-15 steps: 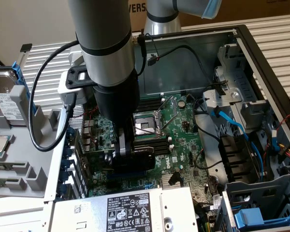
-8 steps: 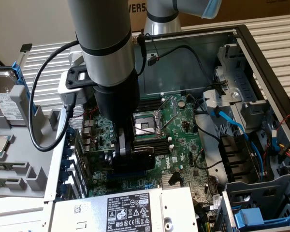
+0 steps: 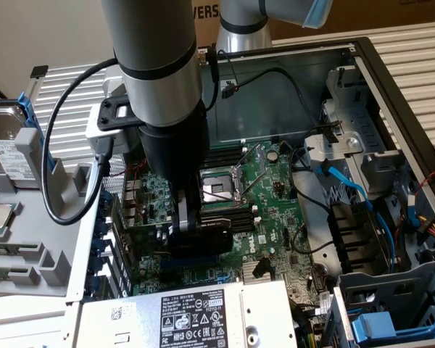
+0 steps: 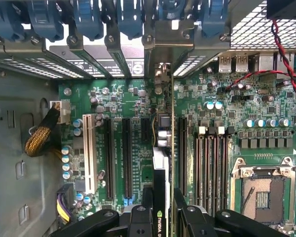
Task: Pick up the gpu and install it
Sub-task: 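Insert the gpu into the slot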
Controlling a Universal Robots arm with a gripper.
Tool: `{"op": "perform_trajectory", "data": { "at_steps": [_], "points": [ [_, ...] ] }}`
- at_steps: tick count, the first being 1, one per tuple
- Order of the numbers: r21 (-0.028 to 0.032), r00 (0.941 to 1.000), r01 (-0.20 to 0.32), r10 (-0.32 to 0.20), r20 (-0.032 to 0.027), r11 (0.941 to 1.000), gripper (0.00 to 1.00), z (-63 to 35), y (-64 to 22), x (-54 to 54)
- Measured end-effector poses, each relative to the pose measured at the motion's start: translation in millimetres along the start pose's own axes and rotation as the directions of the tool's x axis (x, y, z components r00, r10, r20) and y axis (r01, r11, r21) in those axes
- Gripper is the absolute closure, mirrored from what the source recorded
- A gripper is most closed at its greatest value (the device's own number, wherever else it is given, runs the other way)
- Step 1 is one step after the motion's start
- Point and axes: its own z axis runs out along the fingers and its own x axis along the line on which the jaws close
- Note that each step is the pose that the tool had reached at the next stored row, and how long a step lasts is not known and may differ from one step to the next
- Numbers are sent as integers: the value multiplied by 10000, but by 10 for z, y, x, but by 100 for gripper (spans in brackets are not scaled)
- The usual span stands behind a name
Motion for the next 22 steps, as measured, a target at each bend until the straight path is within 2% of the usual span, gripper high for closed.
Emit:
{"op": "perform_trajectory", "data": {
  "at_steps": [22],
  "points": [
    [25,10000,1,-1,1,10000,74,4,6,4]
  ]
}}
